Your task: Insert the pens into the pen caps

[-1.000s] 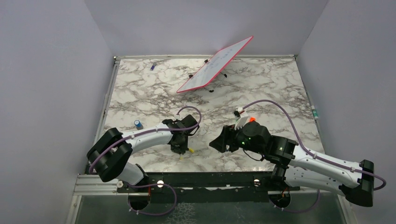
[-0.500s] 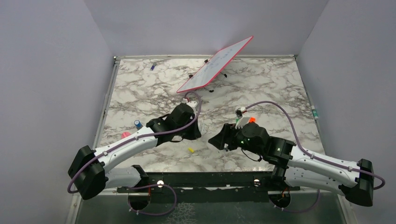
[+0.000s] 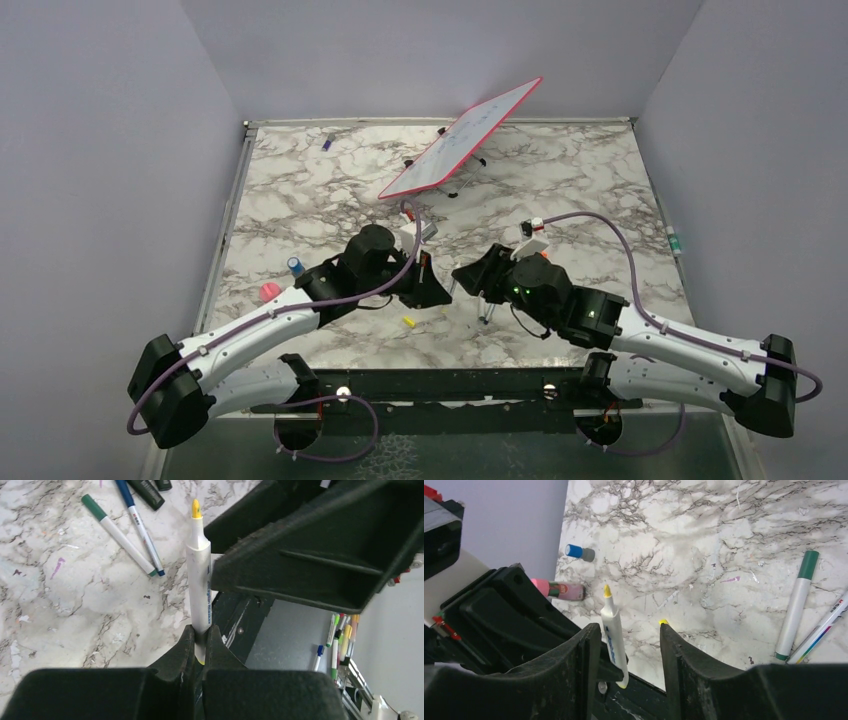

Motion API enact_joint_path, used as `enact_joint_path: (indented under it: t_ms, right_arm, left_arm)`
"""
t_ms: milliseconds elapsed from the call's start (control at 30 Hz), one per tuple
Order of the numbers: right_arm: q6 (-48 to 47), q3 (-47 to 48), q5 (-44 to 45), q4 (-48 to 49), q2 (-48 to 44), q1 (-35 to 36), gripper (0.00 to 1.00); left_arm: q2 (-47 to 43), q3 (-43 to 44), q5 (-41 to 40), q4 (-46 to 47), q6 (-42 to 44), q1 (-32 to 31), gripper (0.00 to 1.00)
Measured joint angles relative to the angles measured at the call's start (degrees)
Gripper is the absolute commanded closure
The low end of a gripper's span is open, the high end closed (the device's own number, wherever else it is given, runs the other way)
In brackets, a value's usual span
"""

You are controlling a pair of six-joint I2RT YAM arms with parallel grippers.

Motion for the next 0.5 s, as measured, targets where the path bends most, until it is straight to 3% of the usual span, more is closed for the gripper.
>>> enact_joint_path:
  t_ms: [233, 400, 500]
  right_arm:
    - [0.3, 1.1, 0.4, 1.5, 1.9, 0.0, 0.51]
    - [0.2, 1.2, -0.5, 2.6, 2.8, 0.0, 0.79]
    - [0.1, 1.2, -1.7, 4.0, 2.7, 0.0, 0.89]
  left_arm:
    - [-1.4, -0.2, 3.1, 1.7, 0.4, 0.0, 1.0]
    - [-1.6, -0.5, 4.1, 2.0, 0.8, 0.0, 1.0]
    - [-1.6, -0.5, 4.7, 2.1, 0.9, 0.0, 0.94]
